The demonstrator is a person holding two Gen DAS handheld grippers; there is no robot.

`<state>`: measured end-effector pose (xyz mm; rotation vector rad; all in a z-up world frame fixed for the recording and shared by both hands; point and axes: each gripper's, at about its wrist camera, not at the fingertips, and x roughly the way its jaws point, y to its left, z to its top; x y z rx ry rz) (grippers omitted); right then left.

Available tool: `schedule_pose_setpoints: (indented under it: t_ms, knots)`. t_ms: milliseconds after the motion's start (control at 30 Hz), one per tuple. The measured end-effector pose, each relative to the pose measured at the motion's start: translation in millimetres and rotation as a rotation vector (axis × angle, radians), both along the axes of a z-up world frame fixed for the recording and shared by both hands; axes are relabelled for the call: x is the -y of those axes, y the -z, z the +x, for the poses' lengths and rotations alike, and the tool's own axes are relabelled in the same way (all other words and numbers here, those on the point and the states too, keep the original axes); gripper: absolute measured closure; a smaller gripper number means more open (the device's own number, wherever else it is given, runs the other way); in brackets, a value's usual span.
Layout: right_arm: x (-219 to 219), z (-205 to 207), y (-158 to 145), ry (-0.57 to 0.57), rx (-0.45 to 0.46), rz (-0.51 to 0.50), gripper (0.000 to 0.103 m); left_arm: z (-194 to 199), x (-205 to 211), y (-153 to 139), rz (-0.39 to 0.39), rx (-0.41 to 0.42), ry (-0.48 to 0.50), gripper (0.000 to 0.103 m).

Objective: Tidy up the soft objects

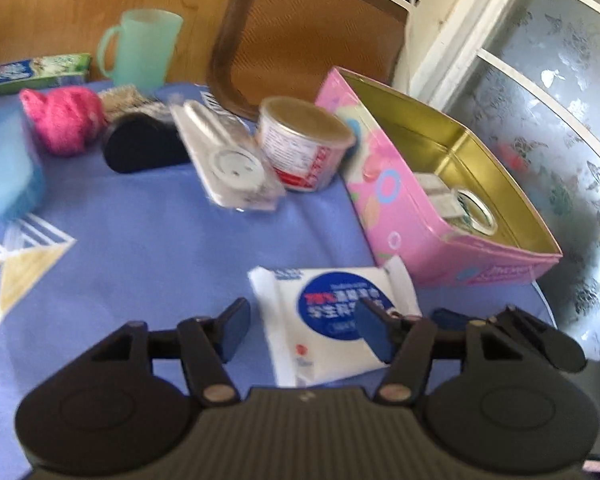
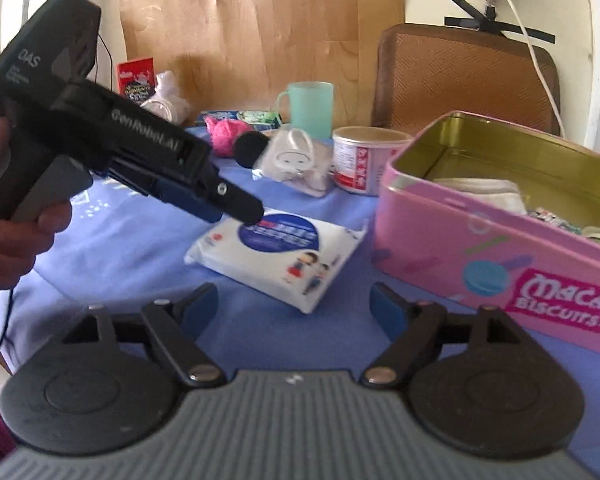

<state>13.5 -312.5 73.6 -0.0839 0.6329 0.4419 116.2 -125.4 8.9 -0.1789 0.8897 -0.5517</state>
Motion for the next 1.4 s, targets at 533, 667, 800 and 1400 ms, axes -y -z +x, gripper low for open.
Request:
schedule_pose_setpoints:
  t_ms: [533, 667, 800, 1400]
  knots:
    - [-7, 1, -49, 0.061, 0.298, -0.049, 0.032, -9, 51, -97, -0.039, 0.300, 0.112, 0.049]
    - [40, 26, -58, 0.199, 0.297, -0.073, 0.031, 20, 112, -108, -0.039, 0.356, 0.184, 0.045]
    - [83, 74, -42, 0.389, 0.213, -0.139, 0.029, 48, 163, -96, 0.030, 0.367, 0.150, 0.044]
    - [79, 44, -60, 0.410, 0.302, 0.069, 0.043, -34, -15, -43, 0.047, 0.335, -0.090, 0.044]
